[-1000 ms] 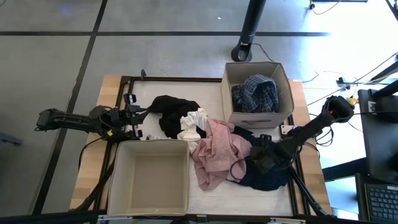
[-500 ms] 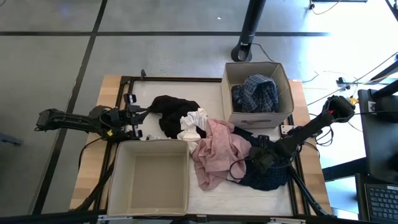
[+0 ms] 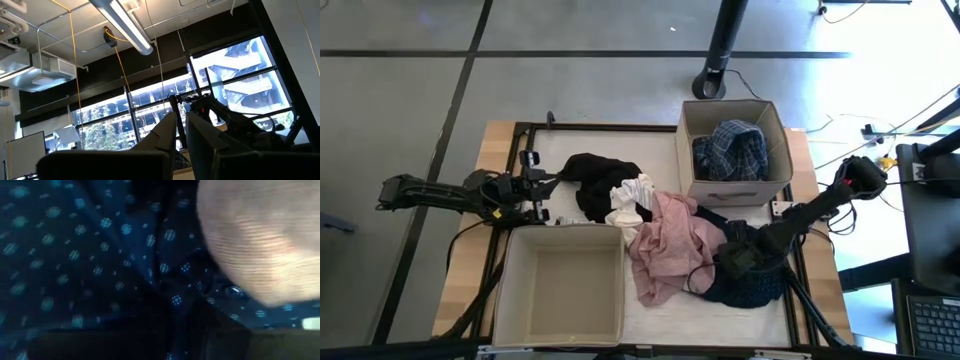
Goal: Sort clothes
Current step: Put the blue patterned polo shirt into the right laundry organizer
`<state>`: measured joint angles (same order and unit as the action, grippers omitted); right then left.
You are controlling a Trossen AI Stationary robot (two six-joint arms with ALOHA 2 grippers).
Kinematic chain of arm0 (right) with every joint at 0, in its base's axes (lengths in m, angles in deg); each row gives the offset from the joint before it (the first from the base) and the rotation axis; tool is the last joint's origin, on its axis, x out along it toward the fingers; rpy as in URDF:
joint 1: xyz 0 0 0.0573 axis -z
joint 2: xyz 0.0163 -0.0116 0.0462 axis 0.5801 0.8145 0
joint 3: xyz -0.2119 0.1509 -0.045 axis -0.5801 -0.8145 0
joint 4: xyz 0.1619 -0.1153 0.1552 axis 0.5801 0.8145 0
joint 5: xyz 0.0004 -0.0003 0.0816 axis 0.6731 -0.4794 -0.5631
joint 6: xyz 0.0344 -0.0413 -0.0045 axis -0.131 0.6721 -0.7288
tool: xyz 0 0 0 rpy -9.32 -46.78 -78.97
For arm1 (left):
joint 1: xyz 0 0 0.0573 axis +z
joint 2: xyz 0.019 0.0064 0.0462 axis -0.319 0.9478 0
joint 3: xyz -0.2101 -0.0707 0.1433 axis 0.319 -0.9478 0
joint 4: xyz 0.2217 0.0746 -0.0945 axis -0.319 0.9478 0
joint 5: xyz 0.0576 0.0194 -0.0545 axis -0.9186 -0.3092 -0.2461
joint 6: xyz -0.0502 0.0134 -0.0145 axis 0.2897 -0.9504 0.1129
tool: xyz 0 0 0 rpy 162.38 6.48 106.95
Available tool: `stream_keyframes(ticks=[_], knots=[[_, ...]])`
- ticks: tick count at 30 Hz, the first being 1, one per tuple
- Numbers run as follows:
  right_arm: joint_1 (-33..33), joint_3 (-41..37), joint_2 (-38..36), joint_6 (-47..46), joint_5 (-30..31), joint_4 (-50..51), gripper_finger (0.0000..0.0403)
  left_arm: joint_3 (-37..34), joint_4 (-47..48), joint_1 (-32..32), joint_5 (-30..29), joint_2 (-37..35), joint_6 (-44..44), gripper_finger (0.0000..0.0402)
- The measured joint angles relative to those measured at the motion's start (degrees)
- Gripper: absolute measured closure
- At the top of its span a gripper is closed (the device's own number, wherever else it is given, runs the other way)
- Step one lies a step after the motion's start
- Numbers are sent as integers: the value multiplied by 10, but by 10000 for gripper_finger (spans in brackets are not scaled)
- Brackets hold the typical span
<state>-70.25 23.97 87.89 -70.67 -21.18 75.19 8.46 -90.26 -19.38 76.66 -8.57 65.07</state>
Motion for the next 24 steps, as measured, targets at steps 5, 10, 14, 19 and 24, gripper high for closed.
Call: stream_keyframes(ticks=[5, 10, 14, 19, 24], knots=[[0, 75, -2, 30, -10, 77, 366, 0, -2, 0, 0, 0, 1, 370], [-1, 159, -3, 35, 20, 180, 366, 0, -2, 0, 0, 0, -1, 370], [-1, 235, -3, 42, 113, 272, 366, 0, -2, 0, 0, 0, -2, 370], [-1, 322, -5, 46, 223, 358, 366, 0, -2, 0, 0, 0, -2, 370], [-1, 394, -5, 47, 307, 425, 366, 0, -2, 0, 0, 0, -10, 370]])
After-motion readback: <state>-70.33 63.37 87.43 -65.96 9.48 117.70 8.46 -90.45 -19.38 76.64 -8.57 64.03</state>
